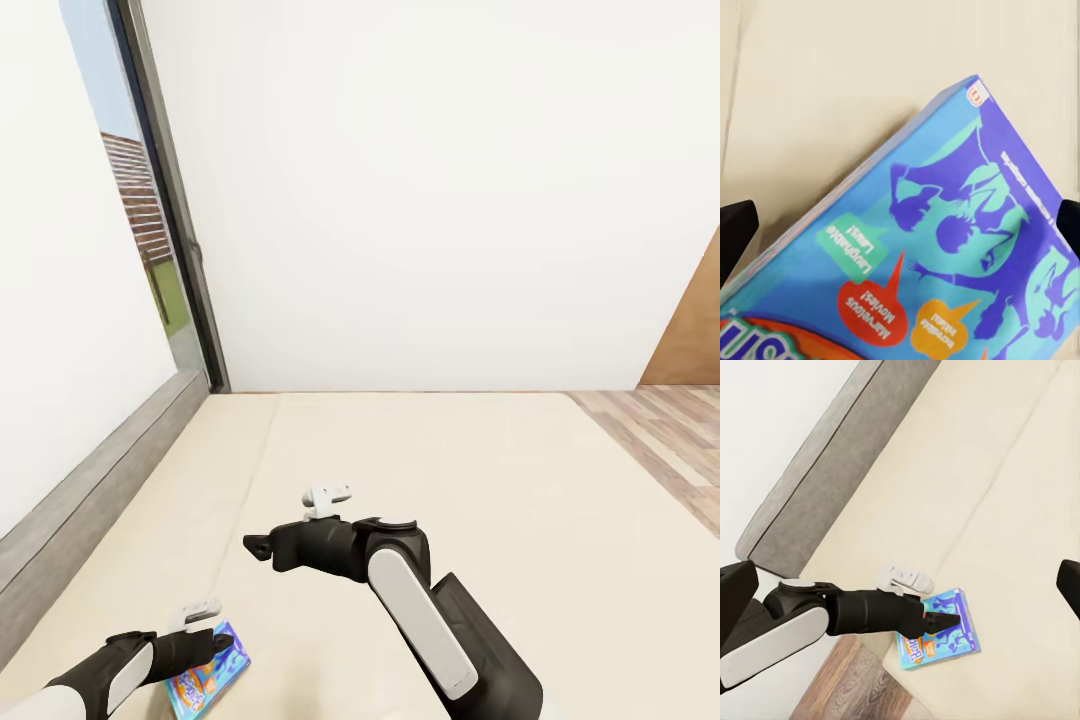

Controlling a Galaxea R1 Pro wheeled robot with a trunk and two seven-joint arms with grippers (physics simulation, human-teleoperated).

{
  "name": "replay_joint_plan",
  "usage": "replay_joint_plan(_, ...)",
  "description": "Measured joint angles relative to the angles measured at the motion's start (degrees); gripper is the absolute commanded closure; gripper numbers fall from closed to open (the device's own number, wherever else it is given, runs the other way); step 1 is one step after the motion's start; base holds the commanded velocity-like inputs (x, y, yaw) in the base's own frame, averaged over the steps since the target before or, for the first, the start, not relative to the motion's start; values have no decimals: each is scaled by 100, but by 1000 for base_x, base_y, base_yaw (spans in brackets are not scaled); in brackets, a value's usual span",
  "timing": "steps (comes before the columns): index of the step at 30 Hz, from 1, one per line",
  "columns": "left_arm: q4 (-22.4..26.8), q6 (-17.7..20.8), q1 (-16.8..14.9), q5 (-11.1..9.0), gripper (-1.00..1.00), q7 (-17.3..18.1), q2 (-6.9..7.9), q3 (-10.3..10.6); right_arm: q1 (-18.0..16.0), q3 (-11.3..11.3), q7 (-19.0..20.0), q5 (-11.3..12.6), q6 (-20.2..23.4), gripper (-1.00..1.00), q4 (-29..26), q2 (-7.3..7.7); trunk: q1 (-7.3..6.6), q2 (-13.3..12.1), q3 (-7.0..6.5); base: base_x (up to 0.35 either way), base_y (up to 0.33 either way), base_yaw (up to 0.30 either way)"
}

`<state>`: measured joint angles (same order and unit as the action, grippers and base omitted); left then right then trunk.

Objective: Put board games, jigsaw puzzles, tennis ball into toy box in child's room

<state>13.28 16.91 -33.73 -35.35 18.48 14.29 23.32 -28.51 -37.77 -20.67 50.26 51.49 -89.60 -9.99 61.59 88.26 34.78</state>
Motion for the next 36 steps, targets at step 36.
replay_joint_plan(36,0,31,-3,-11,-100,0,0,-11,0,0,0,-1,0,-100,0,0,0,0,0,-16,-57,0)
